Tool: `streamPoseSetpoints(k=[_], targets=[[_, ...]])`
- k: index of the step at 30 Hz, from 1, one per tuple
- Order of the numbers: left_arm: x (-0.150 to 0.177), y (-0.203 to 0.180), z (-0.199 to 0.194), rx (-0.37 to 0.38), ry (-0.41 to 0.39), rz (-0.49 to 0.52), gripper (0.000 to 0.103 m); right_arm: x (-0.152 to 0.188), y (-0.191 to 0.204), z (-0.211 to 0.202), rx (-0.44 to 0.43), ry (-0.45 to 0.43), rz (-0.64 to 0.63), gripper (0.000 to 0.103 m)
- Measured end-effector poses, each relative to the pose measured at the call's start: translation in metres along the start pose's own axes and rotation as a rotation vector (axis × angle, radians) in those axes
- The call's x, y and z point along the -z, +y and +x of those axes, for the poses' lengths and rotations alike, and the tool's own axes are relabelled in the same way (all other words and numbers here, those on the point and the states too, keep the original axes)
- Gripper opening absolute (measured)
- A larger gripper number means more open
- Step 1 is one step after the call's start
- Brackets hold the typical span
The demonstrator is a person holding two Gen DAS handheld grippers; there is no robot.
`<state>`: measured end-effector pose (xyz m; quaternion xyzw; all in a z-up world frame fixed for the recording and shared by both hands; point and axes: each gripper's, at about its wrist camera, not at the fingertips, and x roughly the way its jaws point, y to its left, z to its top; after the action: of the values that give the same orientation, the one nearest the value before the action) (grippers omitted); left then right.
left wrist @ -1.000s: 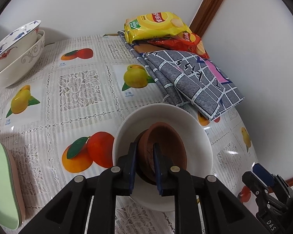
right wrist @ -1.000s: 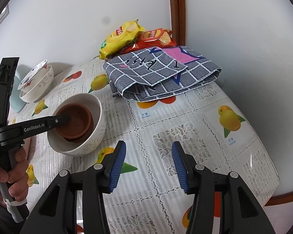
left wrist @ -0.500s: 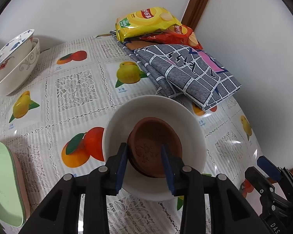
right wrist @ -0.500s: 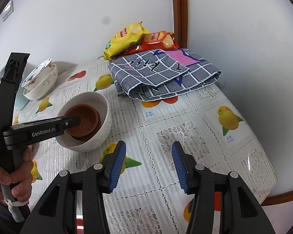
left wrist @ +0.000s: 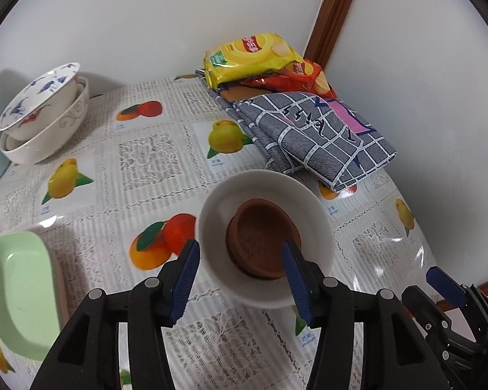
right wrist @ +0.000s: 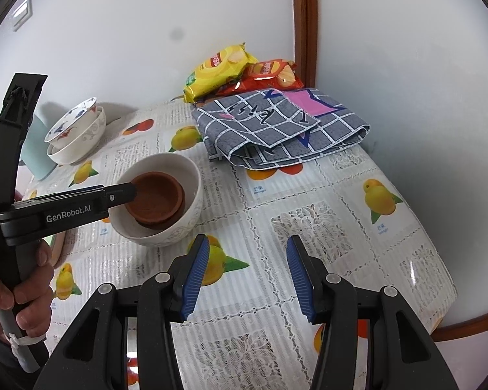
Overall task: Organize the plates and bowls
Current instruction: 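Withdraw both open grippers up from the white bowl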
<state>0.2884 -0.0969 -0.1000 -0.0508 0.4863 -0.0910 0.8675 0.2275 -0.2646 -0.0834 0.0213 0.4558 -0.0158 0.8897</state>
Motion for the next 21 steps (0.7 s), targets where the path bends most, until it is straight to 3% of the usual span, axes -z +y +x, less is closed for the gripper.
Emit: streamPoseSetpoints(k=[6,10,13,16,21], targets=[[0.011,0.007,-0.026,-0.053,-0.008,-0.004,0.057,0.003,0.013,-0.018,0.023,-0.028,-0.021,0.064],[0.020,0.011,-0.050,-0.084,-0.044,-0.022,0.066,0.007,0.024,-0.033,0.009,-0.061,-0.053,0.065],[0.028,0.014,-0.069,-0.079,-0.072,-0.020,0.068,0.009,0.035,-0.041,0.053,-0.050,-0.067,0.077],[0.036,0.018,-0.085,-0.090,-0.088,-0.012,0.068,0.013,0.040,-0.049,0.061,-0.049,-0.065,0.078],[0.050,0.034,-0.111,-0.044,-0.168,-0.048,0.068,0.018,0.040,-0.067,0.023,-0.064,0.006,0.078]])
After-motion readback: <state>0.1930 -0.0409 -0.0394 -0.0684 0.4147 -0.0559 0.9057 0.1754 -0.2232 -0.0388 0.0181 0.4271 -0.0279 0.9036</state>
